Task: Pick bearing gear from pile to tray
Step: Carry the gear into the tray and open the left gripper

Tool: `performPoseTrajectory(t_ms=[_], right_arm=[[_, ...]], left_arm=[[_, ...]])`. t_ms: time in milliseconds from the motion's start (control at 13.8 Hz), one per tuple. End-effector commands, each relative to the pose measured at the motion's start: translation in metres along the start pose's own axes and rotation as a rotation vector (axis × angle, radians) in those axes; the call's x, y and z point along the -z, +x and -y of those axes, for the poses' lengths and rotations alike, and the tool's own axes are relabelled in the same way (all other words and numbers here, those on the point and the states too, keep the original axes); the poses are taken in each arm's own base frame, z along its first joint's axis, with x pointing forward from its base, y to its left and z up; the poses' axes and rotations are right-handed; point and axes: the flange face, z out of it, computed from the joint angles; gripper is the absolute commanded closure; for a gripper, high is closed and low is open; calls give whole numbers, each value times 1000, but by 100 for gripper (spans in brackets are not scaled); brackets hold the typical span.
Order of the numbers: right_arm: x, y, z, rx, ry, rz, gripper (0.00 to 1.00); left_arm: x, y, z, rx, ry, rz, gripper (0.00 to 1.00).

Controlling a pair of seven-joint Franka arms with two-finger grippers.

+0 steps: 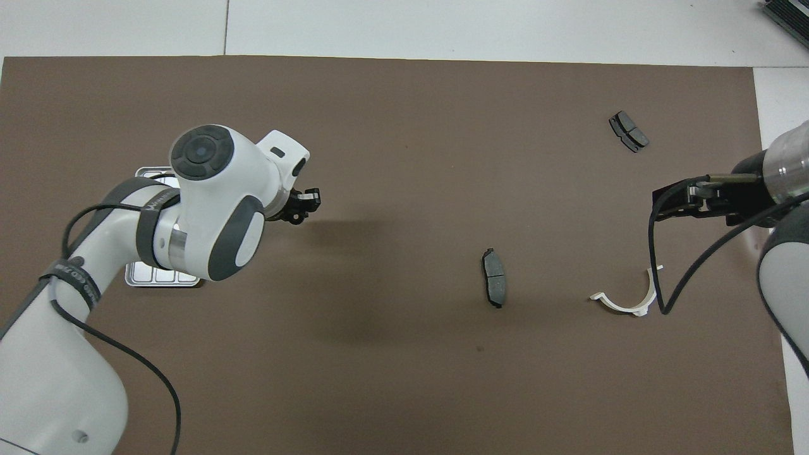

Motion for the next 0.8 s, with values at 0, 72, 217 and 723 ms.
performPoseTrajectory(t_ms=[0,72,217,723], right_arm=[[0,-8,0,13,21,-2,0],[0,-8,0,13,21,-4,0],[1,-7,0,15,22,-7,0],[1,-7,0,13,22,-7,0]], left_arm=[[18,27,55,9,-5,-6,86],[19,36,80,-11,-4,-5,86],[20,48,134,-57,1,0,86],[-4,35,217,-154,9,5,43]])
